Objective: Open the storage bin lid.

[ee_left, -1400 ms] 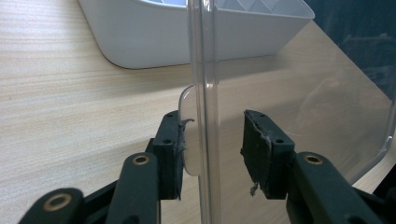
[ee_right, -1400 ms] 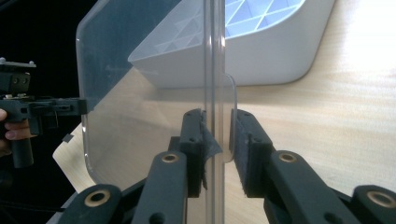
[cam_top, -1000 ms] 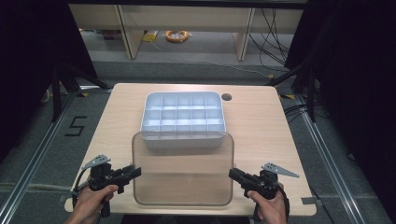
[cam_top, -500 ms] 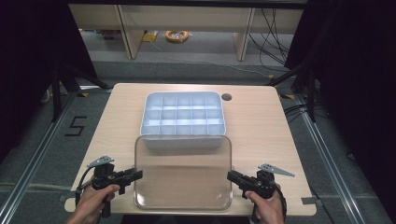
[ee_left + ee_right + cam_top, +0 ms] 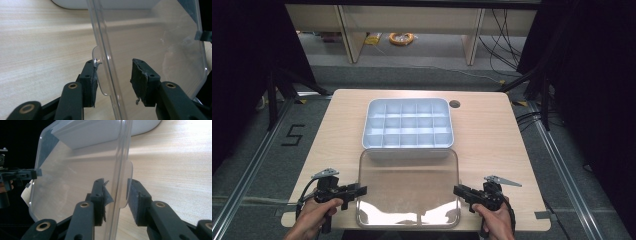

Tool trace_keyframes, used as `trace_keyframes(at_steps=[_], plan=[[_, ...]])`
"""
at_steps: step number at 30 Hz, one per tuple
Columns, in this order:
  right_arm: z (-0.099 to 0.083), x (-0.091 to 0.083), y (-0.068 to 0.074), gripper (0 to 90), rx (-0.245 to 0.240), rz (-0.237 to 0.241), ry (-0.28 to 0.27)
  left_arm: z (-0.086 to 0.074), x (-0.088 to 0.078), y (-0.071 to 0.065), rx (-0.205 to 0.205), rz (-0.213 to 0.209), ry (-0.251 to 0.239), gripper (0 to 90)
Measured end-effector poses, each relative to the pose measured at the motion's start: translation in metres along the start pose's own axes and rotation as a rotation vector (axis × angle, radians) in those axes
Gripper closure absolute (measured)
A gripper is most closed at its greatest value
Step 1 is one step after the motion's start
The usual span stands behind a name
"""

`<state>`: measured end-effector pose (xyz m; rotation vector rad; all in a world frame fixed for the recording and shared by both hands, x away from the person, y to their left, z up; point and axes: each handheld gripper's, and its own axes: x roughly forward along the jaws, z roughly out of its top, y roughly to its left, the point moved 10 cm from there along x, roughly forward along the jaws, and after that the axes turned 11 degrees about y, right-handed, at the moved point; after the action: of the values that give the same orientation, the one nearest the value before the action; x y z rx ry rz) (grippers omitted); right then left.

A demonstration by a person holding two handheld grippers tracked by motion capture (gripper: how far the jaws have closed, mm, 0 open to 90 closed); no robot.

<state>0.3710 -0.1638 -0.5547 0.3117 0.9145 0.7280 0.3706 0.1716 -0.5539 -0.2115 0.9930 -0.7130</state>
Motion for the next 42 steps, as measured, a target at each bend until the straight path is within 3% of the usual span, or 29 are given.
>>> trace_keyframes(at_steps=[1,3,9,13,14,16,17,19,20,21,22,23,26,29,31,34,35,37,38,39,41,42], plan=[[-0.002,0.000,0.002,67.9,0.046,0.004,0.013,-0.002,0.000,0.000,0.003,-0.003,0.007,56.0],[-0.003,0.000,0.004,67.8,0.062,0.015,0.023,-0.004,0.001,0.000,0.002,-0.004,0.018,55.8],[-0.003,0.003,0.002,67.1,0.053,0.012,0.019,-0.007,0.004,0.002,-0.013,-0.011,0.034,54.8],[-0.004,0.006,0.001,66.4,0.079,0.013,0.039,-0.007,0.005,0.003,-0.013,-0.010,0.037,54.7],[-0.003,0.007,-0.003,66.3,0.047,0.006,0.029,-0.007,0.006,0.004,-0.011,-0.010,0.040,54.4],[-0.003,0.007,-0.003,65.9,0.043,0.006,0.032,-0.008,0.008,0.005,-0.014,-0.012,0.049,53.9],[-0.004,0.008,-0.001,65.6,0.078,0.003,0.043,-0.008,0.009,0.006,-0.020,-0.009,0.052,53.8],[-0.005,0.009,-0.001,63.9,0.076,-0.002,0.046,-0.009,0.010,0.006,-0.010,0.001,0.058,53.4],[-0.005,0.010,-0.005,62.7,0.030,-0.030,0.046,-0.009,0.011,0.006,-0.011,0.007,0.054,53.0],[-0.006,0.010,-0.001,62.2,0.069,-0.017,0.057,-0.009,0.011,0.006,-0.003,0.014,0.058,52.6],[-0.006,0.012,-0.003,62.0,0.062,-0.028,0.056,-0.010,0.012,0.006,-0.002,0.017,0.059,52.2],[-0.005,0.012,-0.007,62.1,0.023,-0.041,0.055,-0.010,0.012,0.007,-0.002,0.017,0.061,51.9],[-0.006,0.014,-0.007,61.0,0.029,-0.037,0.058,-0.011,0.013,0.007,0.005,0.028,0.068,50.1],[-0.007,0.017,-0.007,58.0,0.025,-0.050,0.067,-0.010,0.015,0.009,0.042,0.082,0.073,48.7],[-0.008,0.018,-0.005,56.7,0.028,-0.042,0.079,-0.012,0.014,0.014,0.082,0.121,0.107,48.0],[-0.009,0.021,-0.003,52.1,0.026,-0.037,0.089,-0.011,0.017,0.013,0.047,0.111,0.087,48.0],[-0.009,0.023,-0.005,49.1,0.025,-0.046,0.088,-0.012,0.016,0.015,0.065,0.120,0.108,47.9],[-0.007,0.023,-0.008,44.5,0.020,-0.081,0.091,-0.013,0.018,0.015,0.059,0.135,0.107,44.7],[-0.005,0.023,-0.011,45.8,-0.011,-0.100,0.081,-0.012,0.018,0.016,0.049,0.140,0.106,43.5],[-0.003,0.020,-0.010,45.2,-0.009,-0.096,0.076,-0.009,0.015,0.016,0.038,0.136,0.084,40.0],[0.002,0.017,-0.011,45.2,-0.008,-0.101,0.055,-0.001,0.009,0.017,0.023,0.142,0.032,41.4],[0.002,0.015,-0.012,45.2,-0.012,-0.105,0.058,-0.001,0.005,0.019,0.034,0.149,0.037,41.1]])
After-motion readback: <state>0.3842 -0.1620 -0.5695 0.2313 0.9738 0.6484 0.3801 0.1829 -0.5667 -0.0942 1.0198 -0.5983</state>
